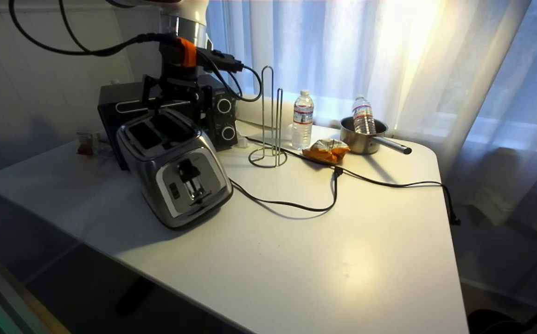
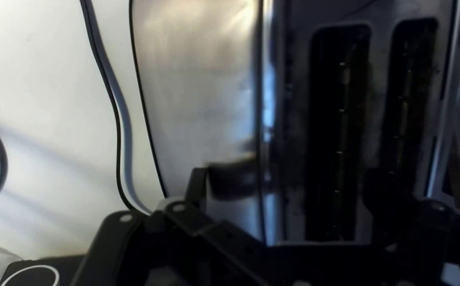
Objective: Place the toaster with it's back facing the oven
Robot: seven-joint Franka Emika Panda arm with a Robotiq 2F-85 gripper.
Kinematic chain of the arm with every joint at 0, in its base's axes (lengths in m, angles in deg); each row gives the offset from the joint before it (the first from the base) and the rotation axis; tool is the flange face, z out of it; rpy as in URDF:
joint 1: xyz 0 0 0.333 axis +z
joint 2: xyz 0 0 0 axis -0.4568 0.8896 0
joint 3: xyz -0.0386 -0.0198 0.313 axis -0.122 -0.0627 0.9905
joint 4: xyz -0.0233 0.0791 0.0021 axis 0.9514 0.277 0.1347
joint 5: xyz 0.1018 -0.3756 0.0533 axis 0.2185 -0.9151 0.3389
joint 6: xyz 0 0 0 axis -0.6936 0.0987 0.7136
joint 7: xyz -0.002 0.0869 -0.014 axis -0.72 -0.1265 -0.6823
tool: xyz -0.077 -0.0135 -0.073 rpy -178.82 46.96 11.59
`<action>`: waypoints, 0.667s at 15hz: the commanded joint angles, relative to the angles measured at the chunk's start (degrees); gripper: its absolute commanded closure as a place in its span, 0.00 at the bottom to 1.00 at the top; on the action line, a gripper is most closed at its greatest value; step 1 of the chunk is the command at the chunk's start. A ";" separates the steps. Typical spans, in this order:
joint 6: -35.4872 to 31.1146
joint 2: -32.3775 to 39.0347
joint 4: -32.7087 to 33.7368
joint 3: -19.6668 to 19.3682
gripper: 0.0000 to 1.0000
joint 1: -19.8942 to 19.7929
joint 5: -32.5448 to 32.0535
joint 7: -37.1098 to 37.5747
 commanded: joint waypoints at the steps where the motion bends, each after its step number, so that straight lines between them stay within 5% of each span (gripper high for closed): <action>1: -3.81 -4.05 -3.39 -0.32 0.00 0.15 3.62 -1.95; 6: -6.97 -7.01 -4.37 -0.83 0.00 0.23 4.94 0.18; 10: -3.37 -12.55 -3.52 -2.08 0.00 -0.41 2.15 12.54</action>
